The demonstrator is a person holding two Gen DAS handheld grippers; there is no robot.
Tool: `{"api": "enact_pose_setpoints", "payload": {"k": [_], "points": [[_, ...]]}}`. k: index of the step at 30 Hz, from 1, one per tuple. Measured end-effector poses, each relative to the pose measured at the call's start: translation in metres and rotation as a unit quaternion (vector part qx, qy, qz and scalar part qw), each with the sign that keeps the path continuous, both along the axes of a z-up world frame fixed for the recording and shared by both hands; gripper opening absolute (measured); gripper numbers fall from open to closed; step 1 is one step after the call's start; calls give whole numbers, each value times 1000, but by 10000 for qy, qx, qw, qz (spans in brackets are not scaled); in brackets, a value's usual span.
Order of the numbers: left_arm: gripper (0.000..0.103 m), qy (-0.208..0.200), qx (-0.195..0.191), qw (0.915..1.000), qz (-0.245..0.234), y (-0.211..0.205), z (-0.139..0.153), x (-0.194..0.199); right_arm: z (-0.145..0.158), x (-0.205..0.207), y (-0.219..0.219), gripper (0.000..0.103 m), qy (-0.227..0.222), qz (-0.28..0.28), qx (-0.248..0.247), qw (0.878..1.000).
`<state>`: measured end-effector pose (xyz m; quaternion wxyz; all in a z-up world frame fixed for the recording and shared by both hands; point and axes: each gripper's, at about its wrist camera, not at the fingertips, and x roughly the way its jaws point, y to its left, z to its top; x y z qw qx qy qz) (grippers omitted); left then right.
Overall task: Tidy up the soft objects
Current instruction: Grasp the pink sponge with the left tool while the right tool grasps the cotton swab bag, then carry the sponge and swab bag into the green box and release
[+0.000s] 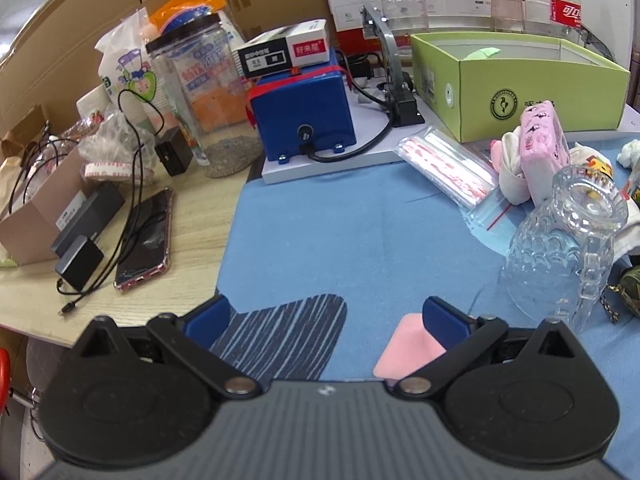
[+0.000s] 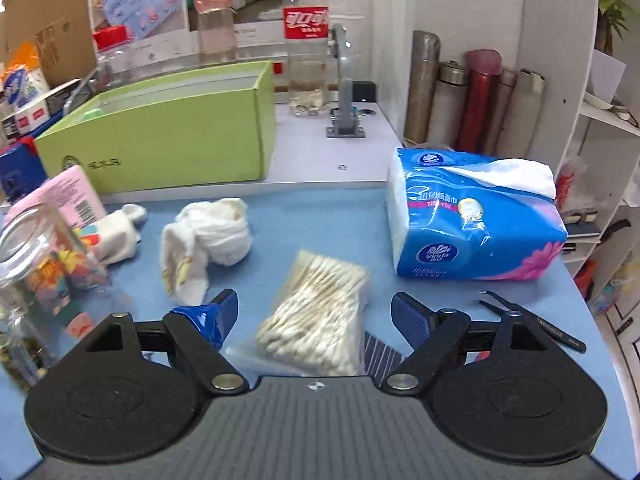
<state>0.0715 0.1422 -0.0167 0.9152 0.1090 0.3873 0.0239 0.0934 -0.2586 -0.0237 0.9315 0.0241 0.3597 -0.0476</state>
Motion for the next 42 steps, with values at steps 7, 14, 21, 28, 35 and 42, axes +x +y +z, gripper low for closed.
{"api": "enact_pose_setpoints", "payload": {"k": [7, 14, 21, 28, 35, 42], "points": [[102, -84, 295, 9986, -431, -2, -5, -8, -21, 8, 2, 72, 51, -41, 10, 10000], [102, -101, 72, 9954, -955, -2, -9, -9, -24, 4, 3, 75, -88, -103, -5, 9999], [102, -33, -277, 9862, -1629, -13, -7, -25, -25, 5, 4, 77, -87, -169, -24, 9998], [99, 65, -272, 9864, -1622, -23, -18, -17, -25, 10, 4, 81, -87, -224, -13, 9997], [75, 366, -861, 9838, -1527, -13, -27, -2, -29, 7, 3, 81, -286, -209, -72, 9993], [40, 485, -1140, 9858, -1136, -6, -20, -3, -29, 2, 2, 74, -404, -18, -63, 9992]]}}
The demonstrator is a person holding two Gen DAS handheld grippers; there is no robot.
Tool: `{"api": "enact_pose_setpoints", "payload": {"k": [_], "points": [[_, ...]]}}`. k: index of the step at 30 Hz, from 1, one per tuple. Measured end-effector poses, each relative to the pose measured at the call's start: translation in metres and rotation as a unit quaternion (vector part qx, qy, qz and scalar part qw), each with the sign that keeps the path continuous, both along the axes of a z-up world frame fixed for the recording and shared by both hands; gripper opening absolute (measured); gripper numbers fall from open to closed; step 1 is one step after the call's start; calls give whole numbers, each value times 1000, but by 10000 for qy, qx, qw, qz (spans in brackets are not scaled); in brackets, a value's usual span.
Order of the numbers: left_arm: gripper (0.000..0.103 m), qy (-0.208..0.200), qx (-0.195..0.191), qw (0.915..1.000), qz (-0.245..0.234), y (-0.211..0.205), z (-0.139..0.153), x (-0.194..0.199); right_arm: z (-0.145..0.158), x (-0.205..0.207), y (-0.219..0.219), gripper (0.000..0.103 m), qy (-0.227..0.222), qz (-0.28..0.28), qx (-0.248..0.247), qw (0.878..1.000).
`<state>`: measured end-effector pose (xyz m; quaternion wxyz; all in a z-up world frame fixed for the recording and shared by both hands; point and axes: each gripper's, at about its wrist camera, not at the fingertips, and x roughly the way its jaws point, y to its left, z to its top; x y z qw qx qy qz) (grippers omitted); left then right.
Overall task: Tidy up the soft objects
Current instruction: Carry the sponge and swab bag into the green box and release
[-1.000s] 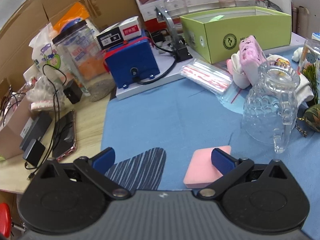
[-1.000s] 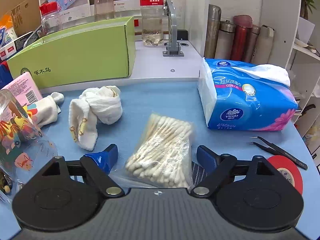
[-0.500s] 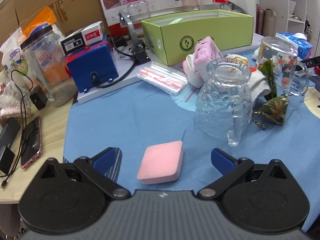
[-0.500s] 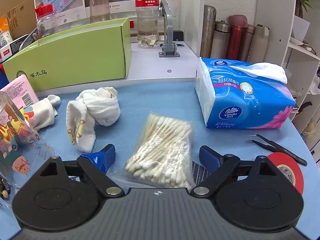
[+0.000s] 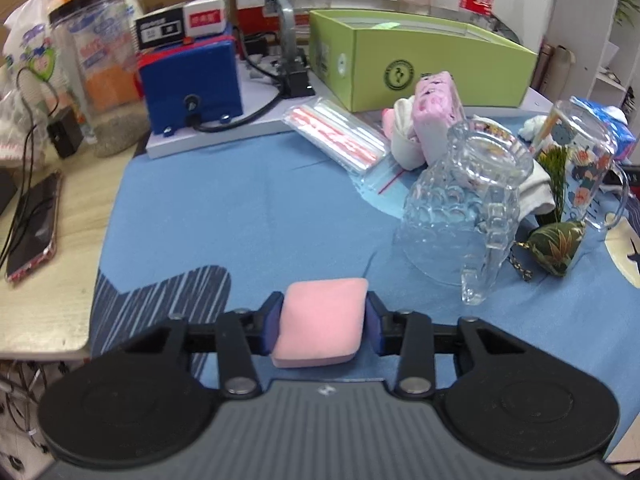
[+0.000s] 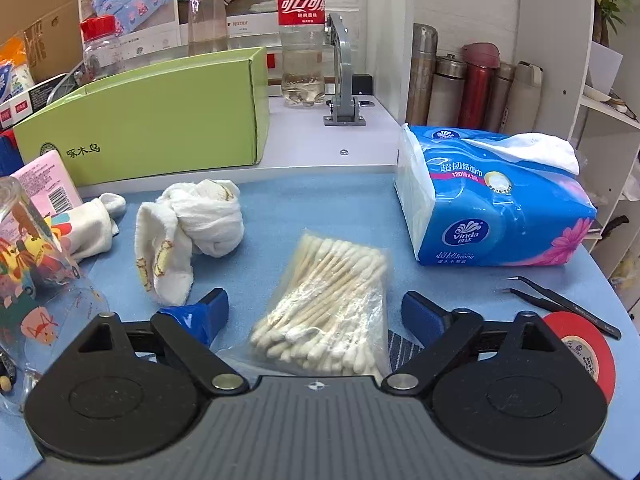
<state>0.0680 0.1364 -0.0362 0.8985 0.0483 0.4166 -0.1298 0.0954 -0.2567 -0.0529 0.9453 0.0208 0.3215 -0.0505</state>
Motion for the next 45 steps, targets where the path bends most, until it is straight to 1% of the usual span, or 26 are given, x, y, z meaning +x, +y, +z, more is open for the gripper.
{"api": "enact_pose_setpoints", "payload": {"k": [1, 2, 3, 5, 7, 9, 13, 16, 18, 20, 24, 28, 29, 31, 32, 33, 35, 37, 38, 40, 45], "points": [[40, 30, 16, 10000, 86, 1, 1, -1, 1, -2, 0, 64, -35, 6, 4, 10000], [40, 59, 33, 9999, 149, 1, 2, -1, 3, -6, 1, 37, -94, 0, -7, 10000], [40, 82, 26, 9997, 208, 3, 5, 0, 4, -8, 0, 33, -102, 27, 82, 9999], [40, 83, 3, 9996, 273, 6, 12, 1, 7, -14, -3, 30, -96, 53, 338, 9994], [40, 24, -19, 9995, 315, 8, 26, 6, 12, -24, -1, 30, -152, 126, 407, 9990], [40, -37, -62, 9994, 327, 7, 44, 17, 23, -34, 2, 30, -327, 213, 404, 9984], [40, -365, -130, 9990, 227, -11, 90, 54, 62, -39, 8, 30, -792, 441, 427, 9950], [40, -576, -243, 9980, 65, -35, 122, 94, 96, -17, 15, 30, -1119, 639, 327, 9911], [40, -692, -275, 9972, -61, -55, 138, 122, 116, 12, 23, 30, -1239, 788, 236, 9889], [40, -764, -305, 9964, -190, -75, 148, 149, 128, 46, 28, 30, -1250, 884, 265, 9879], [40, -741, -303, 9961, -372, -114, 147, 198, 136, 110, 42, 31, -1021, 1071, 247, 9887], [40, -636, -214, 9966, -481, -143, 130, 234, 128, 158, 53, 31, -745, 1265, 261, 9888], [41, -594, -201, 9967, -508, -147, 125, 241, 124, 169, 56, 33, -665, 1344, 288, 9883], [52, -499, -172, 9970, -564, -156, 112, 254, 115, 182, 60, 34, -562, 1440, 324, 9874], [69, -465, -164, 9972, -566, -158, 107, 258, 111, 190, 64, 35, -475, 1456, 299, 9878], [76, -463, -188, 9973, -542, -159, 103, 260, 108, 196, 66, 35, -384, 1413, 269, 9889], [76, -424, -235, 9975, -510, -157, 99, 260, 104, 202, 68, 38, -302, 1306, 297, 9905], [76, -450, -245, 9976, -456, -151, 99, 256, 106, 200, 66, 39, -459, 1277, 415, 9899], [76, -481, -228, 9977, -426, -147, 101, 252, 109, 195, 65, 40, -587, 1282, 461, 9889], [76, -528, -185, 9979, -337, -138, 105, 242, 113, 185, 62, 41, -692, 1266, 485, 9884], [79, -648, -100, 9976, -206, -110, 113, 198, 119, 142, 53, 43, -733, 1243, 547, 9880]]}}
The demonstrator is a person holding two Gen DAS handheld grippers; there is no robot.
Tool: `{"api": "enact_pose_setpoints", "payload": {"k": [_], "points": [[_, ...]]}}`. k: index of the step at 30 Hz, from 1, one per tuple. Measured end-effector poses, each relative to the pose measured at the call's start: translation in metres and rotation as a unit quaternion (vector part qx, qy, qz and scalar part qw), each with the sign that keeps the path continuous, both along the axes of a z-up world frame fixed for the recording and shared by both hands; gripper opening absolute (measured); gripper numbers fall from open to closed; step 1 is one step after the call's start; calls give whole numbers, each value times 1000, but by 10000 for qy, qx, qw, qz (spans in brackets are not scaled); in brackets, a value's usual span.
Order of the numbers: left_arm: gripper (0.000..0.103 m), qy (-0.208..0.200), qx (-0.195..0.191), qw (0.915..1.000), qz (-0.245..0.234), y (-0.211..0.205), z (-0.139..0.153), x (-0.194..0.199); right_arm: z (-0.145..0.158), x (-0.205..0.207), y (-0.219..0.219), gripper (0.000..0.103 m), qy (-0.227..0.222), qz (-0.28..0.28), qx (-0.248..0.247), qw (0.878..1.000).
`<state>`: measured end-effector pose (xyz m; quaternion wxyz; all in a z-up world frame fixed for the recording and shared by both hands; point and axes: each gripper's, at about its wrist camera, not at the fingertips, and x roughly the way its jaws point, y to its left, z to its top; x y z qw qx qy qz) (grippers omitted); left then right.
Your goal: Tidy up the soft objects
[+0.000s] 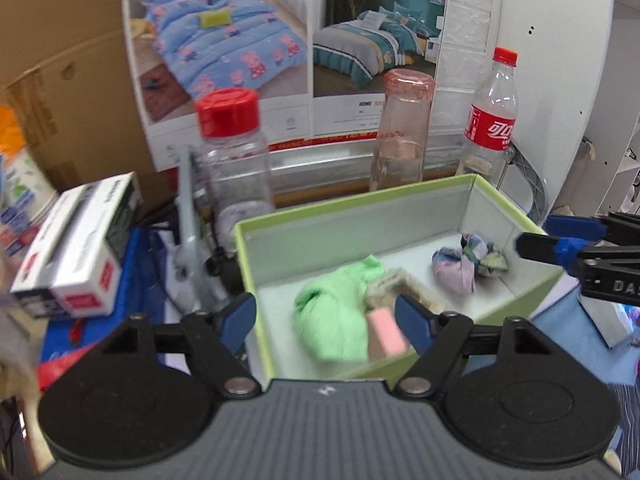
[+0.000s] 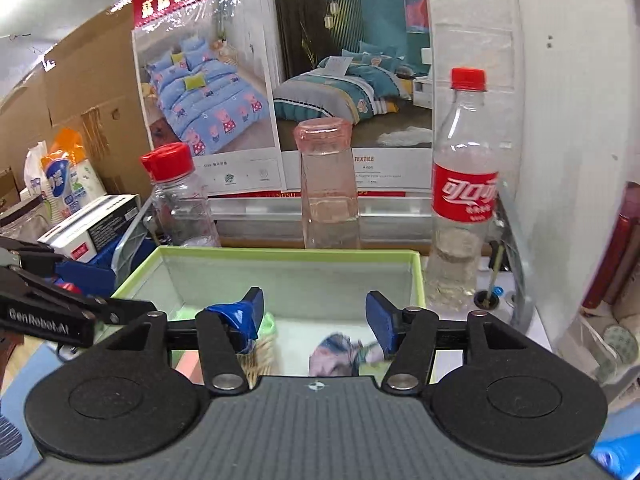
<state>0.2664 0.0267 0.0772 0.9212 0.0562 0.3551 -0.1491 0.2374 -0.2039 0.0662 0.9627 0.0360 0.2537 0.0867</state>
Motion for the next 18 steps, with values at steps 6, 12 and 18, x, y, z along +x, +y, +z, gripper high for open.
{"api": "enact_pose_setpoints", "payload": {"k": [6, 12, 18], "points": [[82, -5, 158, 9995, 274, 33, -13, -63, -17, -64, -11, 45, 129, -171, 153, 9997], [89, 92, 228, 9971, 720, 68, -35, -116, -47, -109, -31, 47, 368, -615, 452, 9964], [97, 124, 243, 9949, 966, 88, -47, -144, -66, -102, -36, 49, 685, -786, 626, 9926]]}}
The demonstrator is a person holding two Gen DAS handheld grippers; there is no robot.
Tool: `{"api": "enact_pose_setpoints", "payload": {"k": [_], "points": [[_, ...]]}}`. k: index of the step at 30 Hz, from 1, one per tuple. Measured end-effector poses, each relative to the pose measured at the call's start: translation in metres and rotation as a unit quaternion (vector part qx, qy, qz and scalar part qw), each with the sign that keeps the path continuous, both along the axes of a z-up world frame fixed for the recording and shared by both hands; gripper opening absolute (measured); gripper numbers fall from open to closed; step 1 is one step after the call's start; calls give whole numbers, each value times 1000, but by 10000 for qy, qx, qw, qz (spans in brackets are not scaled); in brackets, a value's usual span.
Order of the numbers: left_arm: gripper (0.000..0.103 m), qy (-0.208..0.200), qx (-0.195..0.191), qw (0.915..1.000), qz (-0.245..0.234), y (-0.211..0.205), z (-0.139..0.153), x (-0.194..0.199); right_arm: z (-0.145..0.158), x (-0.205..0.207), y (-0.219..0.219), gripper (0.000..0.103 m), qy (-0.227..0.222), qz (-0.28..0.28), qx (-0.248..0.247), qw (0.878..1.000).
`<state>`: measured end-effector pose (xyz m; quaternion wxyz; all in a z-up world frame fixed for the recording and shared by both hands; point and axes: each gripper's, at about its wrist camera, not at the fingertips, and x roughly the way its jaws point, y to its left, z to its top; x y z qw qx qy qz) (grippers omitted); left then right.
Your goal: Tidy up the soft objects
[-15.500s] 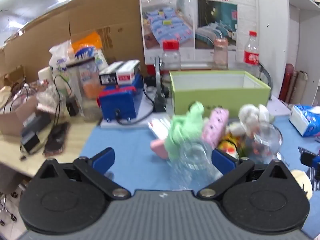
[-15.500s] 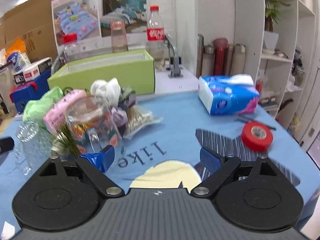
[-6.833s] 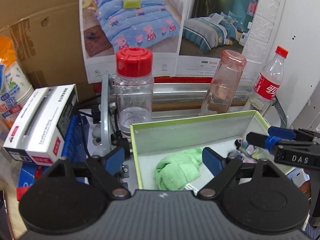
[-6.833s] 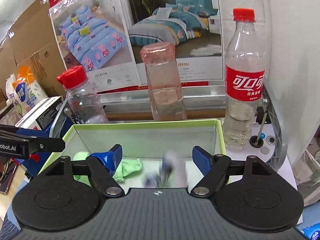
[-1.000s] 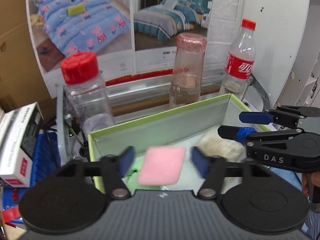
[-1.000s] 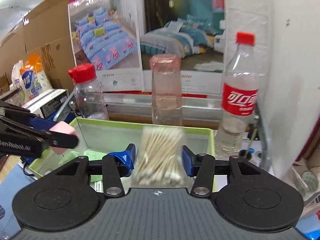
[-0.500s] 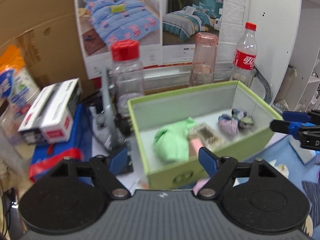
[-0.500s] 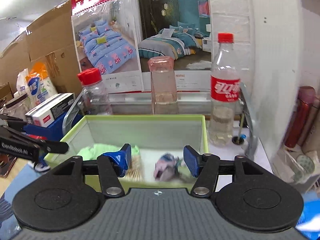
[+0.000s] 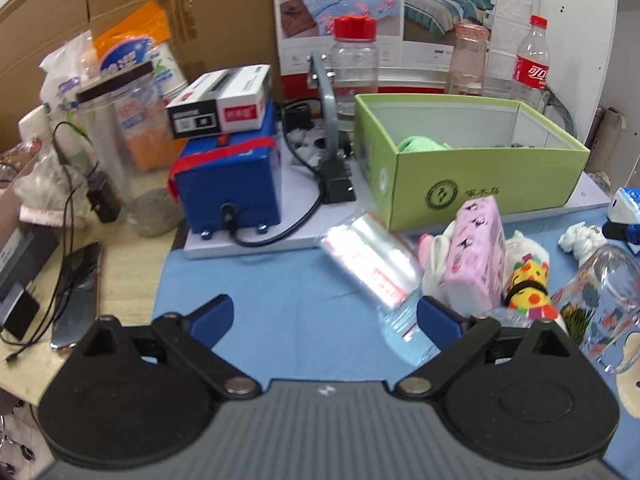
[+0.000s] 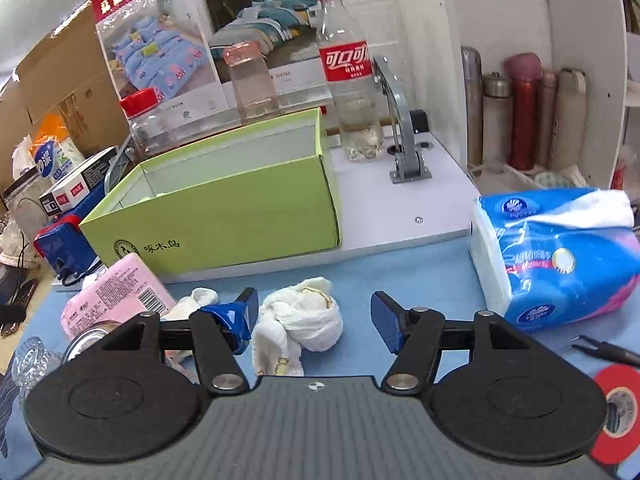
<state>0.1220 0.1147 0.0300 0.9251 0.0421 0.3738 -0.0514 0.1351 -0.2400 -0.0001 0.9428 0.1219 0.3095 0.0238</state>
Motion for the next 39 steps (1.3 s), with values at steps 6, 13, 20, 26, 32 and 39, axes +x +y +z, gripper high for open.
{"api": "enact_pose_setpoints", "payload": {"k": [6, 13, 20, 26, 32, 39], "points": [[97, 129, -51, 9996, 236, 14, -3, 3, -20, 43, 13, 49, 396, 171, -96, 9990], [97, 218, 14, 9996, 164, 2, -8, 32, -35, 32, -1, 51, 591, 148, -273, 9978], [97, 629, -328, 9959, 559, -9, -24, 97, -35, -26, -29, 52, 345, -333, 147, 9987], [97, 1101, -627, 9894, 704, -20, -47, 133, -33, -41, -35, 52, 85, -547, 403, 9977], [98, 1236, -538, 9879, 767, -21, -66, 135, -32, -33, -30, 52, 97, -464, 410, 9980], [100, 1159, -193, 9880, 1001, 8, -69, 108, -31, -31, -28, 52, 73, -425, 446, 9981]]}}
